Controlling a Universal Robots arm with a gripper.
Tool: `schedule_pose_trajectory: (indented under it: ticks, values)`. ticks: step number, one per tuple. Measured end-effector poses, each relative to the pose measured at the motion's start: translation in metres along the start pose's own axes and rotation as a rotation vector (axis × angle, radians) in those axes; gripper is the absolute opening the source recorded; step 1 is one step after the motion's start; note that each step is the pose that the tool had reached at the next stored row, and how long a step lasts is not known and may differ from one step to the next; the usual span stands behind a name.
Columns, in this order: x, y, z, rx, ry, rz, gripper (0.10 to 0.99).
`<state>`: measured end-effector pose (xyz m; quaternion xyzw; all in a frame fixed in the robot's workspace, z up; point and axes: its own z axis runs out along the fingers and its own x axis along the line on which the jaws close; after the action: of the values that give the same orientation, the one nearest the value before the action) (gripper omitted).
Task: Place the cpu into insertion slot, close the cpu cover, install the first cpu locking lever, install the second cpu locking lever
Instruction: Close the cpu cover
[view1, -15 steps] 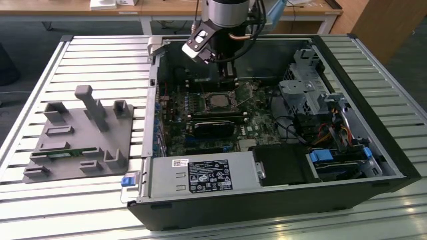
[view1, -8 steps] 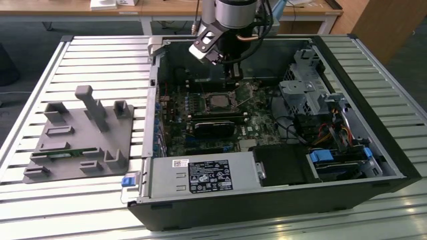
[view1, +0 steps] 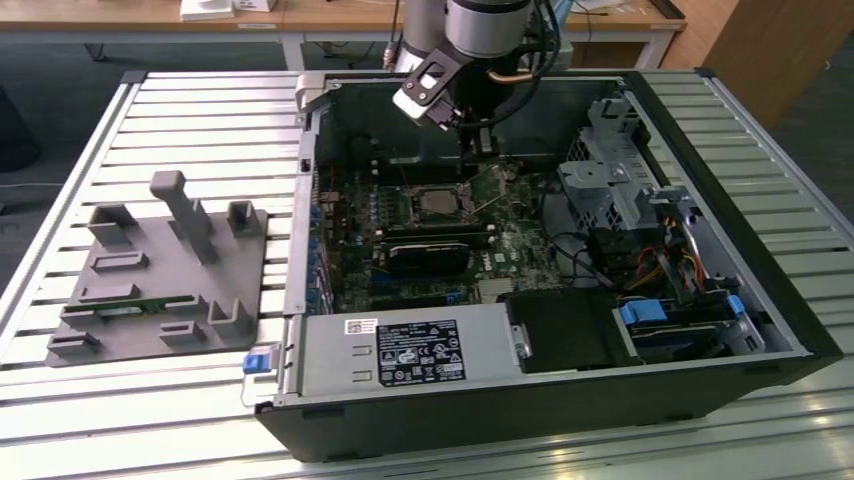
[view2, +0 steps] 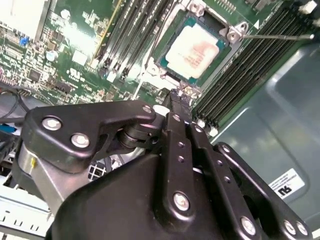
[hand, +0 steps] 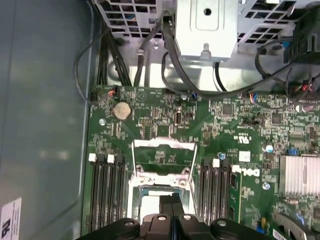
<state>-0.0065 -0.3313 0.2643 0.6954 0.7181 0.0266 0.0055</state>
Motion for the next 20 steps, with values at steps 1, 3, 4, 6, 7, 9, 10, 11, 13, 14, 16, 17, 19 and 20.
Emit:
schedule_pose_trajectory:
  ticks: [1, 3, 4, 6, 7, 9, 10, 11, 13, 14, 16, 17, 19, 20]
  values:
    - [0.0004, 0.0016, 0.0003, 0.0, 0.0, 0.0, 0.106]
    - [0.0013, 0.0042, 0.0009, 0.0, 0.0, -0.001, 0.106]
    - [0.0016, 0.0049, 0.0011, 0.001, 0.0001, -0.003, 0.106]
    - [0.002, 0.006, 0.0014, 0.001, 0.0005, -0.009, 0.106]
    - [0.0022, 0.0066, 0.0017, 0.001, 0.0006, -0.011, 0.106]
    - [0.0026, 0.0087, 0.0022, 0.002, 0.0005, -0.014, 0.106]
    - [0.0027, 0.0105, 0.0025, 0.002, 0.0005, -0.015, 0.106]
    - [0.0029, 0.0123, 0.0028, 0.002, 0.0005, -0.015, 0.106]
    - [0.0034, 0.0156, 0.0031, 0.003, 0.0006, -0.016, 0.106]
    - [0.0036, 0.0173, 0.0033, 0.003, 0.0007, -0.016, 0.106]
    - [0.0041, 0.0205, 0.0038, 0.003, 0.0006, -0.016, 0.106]
    - [0.0044, 0.0222, 0.004, 0.004, 0.0004, -0.016, 0.106]
    - [0.0052, 0.0254, 0.0046, 0.004, -0.0003, -0.016, 0.106]
    - [0.0054, 0.027, 0.0049, 0.004, -0.0005, -0.017, 0.106]
